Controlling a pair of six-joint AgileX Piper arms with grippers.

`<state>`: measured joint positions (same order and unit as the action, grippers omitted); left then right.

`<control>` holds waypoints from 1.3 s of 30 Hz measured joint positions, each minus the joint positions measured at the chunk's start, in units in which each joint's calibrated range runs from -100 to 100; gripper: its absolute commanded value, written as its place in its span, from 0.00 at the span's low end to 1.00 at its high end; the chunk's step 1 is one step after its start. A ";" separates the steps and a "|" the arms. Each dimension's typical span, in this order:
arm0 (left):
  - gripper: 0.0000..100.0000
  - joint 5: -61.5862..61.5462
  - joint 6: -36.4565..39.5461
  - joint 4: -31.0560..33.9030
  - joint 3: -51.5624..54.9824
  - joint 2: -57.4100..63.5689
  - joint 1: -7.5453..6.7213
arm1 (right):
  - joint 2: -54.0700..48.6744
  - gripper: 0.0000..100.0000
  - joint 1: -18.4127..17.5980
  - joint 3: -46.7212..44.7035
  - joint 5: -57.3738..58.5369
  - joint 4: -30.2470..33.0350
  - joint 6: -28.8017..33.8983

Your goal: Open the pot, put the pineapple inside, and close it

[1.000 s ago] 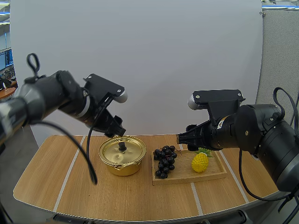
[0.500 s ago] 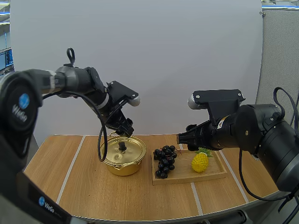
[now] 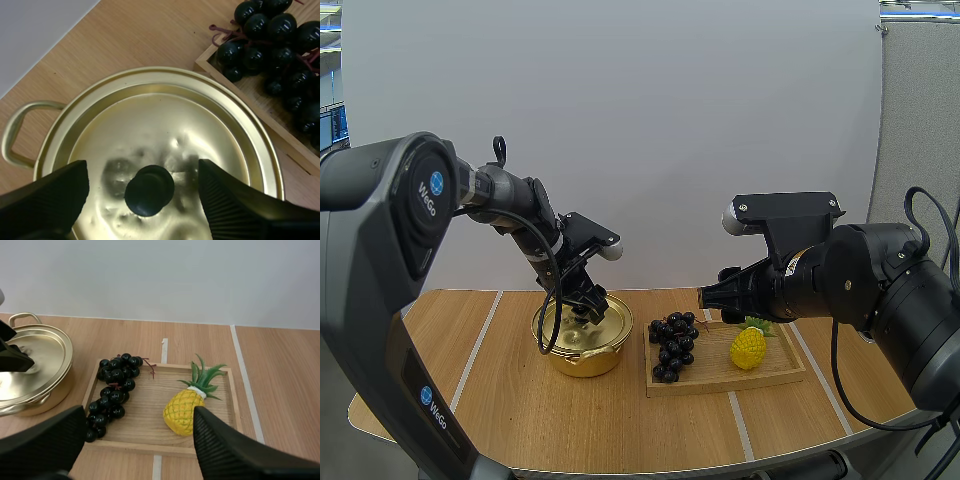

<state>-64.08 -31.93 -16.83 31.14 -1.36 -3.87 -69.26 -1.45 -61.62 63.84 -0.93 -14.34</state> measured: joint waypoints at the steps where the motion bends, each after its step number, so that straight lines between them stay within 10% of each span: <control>1: 1.00 0.14 0.00 0.08 0.00 -0.27 0.00 | 0.00 1.00 0.00 0.00 0.00 0.00 0.00; 4: 1.00 0.35 0.00 0.08 -0.04 -1.19 0.00 | 0.00 1.00 0.00 0.00 0.00 0.00 0.00; 11: 0.00 -0.14 0.90 0.08 -0.31 -1.19 0.00 | 0.00 1.00 0.00 0.00 0.00 0.00 0.00; 39: 0.00 -19.23 7.35 0.52 -34.54 25.53 -0.04 | 0.00 1.00 0.00 0.00 0.00 0.00 0.00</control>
<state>-83.31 -24.59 -16.31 -3.40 24.16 -3.91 -69.26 -1.45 -61.62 63.84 -0.93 -14.34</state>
